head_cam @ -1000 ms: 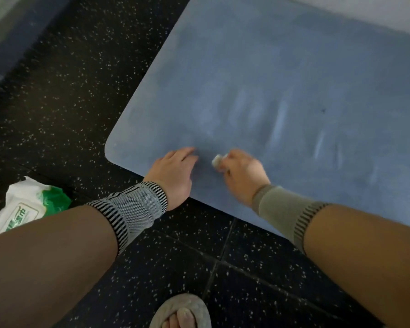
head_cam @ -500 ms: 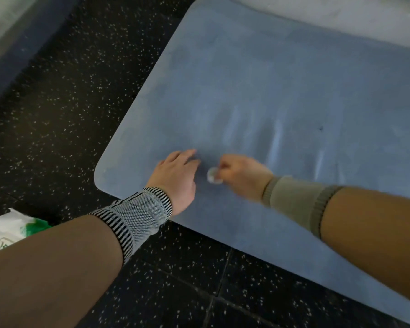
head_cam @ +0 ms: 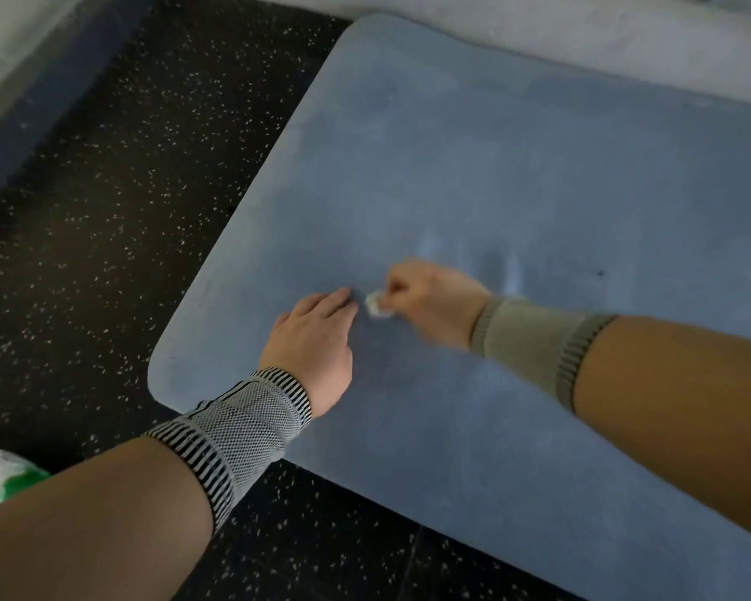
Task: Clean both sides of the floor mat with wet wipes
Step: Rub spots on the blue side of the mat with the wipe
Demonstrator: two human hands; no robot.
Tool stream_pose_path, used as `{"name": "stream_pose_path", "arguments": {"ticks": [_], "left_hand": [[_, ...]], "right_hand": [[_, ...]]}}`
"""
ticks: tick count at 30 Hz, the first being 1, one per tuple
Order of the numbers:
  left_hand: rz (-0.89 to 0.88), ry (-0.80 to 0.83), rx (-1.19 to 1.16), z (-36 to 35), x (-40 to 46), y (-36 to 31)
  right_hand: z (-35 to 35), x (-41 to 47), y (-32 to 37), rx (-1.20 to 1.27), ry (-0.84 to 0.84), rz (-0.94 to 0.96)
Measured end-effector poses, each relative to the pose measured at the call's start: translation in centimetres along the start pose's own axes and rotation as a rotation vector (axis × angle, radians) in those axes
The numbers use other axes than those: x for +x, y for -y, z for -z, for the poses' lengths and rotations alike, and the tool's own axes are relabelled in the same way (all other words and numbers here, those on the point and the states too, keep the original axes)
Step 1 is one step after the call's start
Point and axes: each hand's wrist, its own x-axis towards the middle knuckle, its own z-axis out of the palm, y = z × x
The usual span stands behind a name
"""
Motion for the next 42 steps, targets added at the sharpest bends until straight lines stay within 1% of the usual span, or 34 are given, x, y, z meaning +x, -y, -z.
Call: {"name": "stream_pose_path", "arguments": {"ticks": [2, 3, 4, 6, 7, 9, 10, 11, 12, 13, 15, 16, 17, 18, 20, 21, 22, 23, 24, 25, 27, 30, 31, 32, 33, 34, 35, 36, 37, 38, 39, 40, 42], "left_hand": [[0.006, -0.038, -0.022, 0.0, 0.4, 0.0], [0.013, -0.060, -0.046, 0.1, 0.6, 0.0], [0.020, -0.083, -0.072, 0.2, 0.9, 0.0], [0.025, -0.128, -0.112, 0.5, 1.7, 0.1], [0.025, -0.144, -0.126, 0.6, 2.1, 0.2], [0.019, -0.152, -0.147, 0.8, 2.7, 0.1], [0.013, -0.149, -0.150, 0.9, 2.9, -0.1], [0.004, -0.147, -0.147, 0.9, 3.2, -0.3], [-0.007, -0.147, -0.139, 1.1, 3.5, -0.5], [-0.016, -0.147, -0.127, 1.2, 3.8, -0.7], [-0.016, -0.129, -0.099, 1.7, 4.9, -1.0], [-0.007, -0.112, -0.086, 2.0, 5.6, -1.2], [0.006, -0.088, -0.072, 2.3, 6.3, -1.3], [0.020, -0.058, -0.059, 2.6, 7.1, -1.4], [0.047, 0.015, -0.036, 3.0, 8.4, -1.6], [0.054, 0.057, -0.020, 3.1, 8.9, -1.6], [0.059, 0.100, 0.003, 3.2, 9.3, -1.7], [0.060, 0.134, 0.031, 3.1, 9.6, -1.8], [0.057, 0.153, 0.056, 3.1, 9.8, -1.8], [0.052, 0.163, 0.073, 3.1, 9.9, -1.9], [0.049, 0.183, 0.105, 3.4, 10.2, -2.2], [0.065, 0.204, 0.169, 4.0, 10.4, -2.9], [0.068, 0.210, 0.177, 4.2, 10.5, -3.0], [0.068, 0.217, 0.182, 4.3, 10.5, -3.1], [0.066, 0.222, 0.184, 4.3, 10.3, -3.1], [0.061, 0.224, 0.183, 4.3, 10.2, -3.0], [0.053, 0.222, 0.177, 4.3, 10.1, -2.9], [0.044, 0.220, 0.174, 4.3, 10.0, -2.8], [0.036, 0.221, 0.178, 4.2, 10.0, -2.7], [0.031, 0.226, 0.189, 4.1, 10.0, -2.6], [0.025, 0.234, 0.200, 4.0, 10.0, -2.5], [0.021, 0.241, 0.209, 3.9, 10.0, -2.4], [0.023, 0.246, 0.210, 3.8, 10.3, -2.3]], "right_hand": [[2.9, 2.7, -1.5, 0.076, -0.163, -0.209], [3.6, 3.3, -2.1, 0.107, -0.239, -0.267], [3.6, 3.5, -2.3, 0.136, -0.277, -0.285], [2.0, 1.7, -1.1, 0.186, -0.229, -0.233], [0.3, 0.2, -0.3, 0.188, -0.165, -0.155], [-2.9, -3.6, 1.3, 0.098, 0.022, 0.040], [-3.0, -4.0, 0.9, 0.036, 0.068, 0.082], [-2.1, -3.2, 0.0, 0.002, 0.035, 0.109], [-0.6, -1.7, -0.8, -0.019, -0.022, 0.097], [1.0, 0.0, -1.9, -0.036, -0.101, 0.052], [4.7, 3.2, -4.1, -0.126, -0.282, -0.124], [5.7, 4.0, -5.1, -0.146, -0.343, -0.207], [5.9, 4.1, -5.5, -0.133, -0.361, -0.219], [5.2, 3.4, -5.3, -0.102, -0.351, -0.196], [2.4, -0.1, -4.7, -0.167, -0.297, -0.025], [0.7, -2.3, -4.2, -0.184, -0.235, 0.080], [-0.6, -4.2, -3.5, -0.151, -0.126, 0.167], [-1.0, -5.2, -3.5, -0.167, -0.013, 0.232], [-0.3, -5.0, -4.1, -0.174, 0.052, 0.230], [0.9, -4.0, -4.8, -0.209, 0.052, 0.179], [2.9, -1.3, -6.1, -0.212, -0.032, 0.077], [3.9, 1.8, -6.2, -0.153, -0.267, -0.009], [3.5, 1.9, -5.8, -0.145, -0.330, -0.010], [2.9, 1.5, -5.2, -0.145, -0.357, -0.001], [2.0, 0.8, -4.5, -0.155, -0.345, 0.056], [0.9, -0.1, -3.6, -0.140, -0.254, 0.125], [-0.1, -1.0, -2.8, -0.145, -0.115, 0.222], [-0.3, -1.5, -2.6, -0.190, -0.009, 0.298], [0.3, -1.1, -3.4, -0.241, 0.002, 0.316], [1.6, -0.2, -3.9, -0.287, -0.053, 0.302], [2.8, 1.1, -5.1, -0.306, -0.092, 0.207], [4.1, 2.3, -6.1, -0.268, -0.141, 0.090], [5.7, 4.1, -6.7, -0.259, -0.192, -0.093]]}}
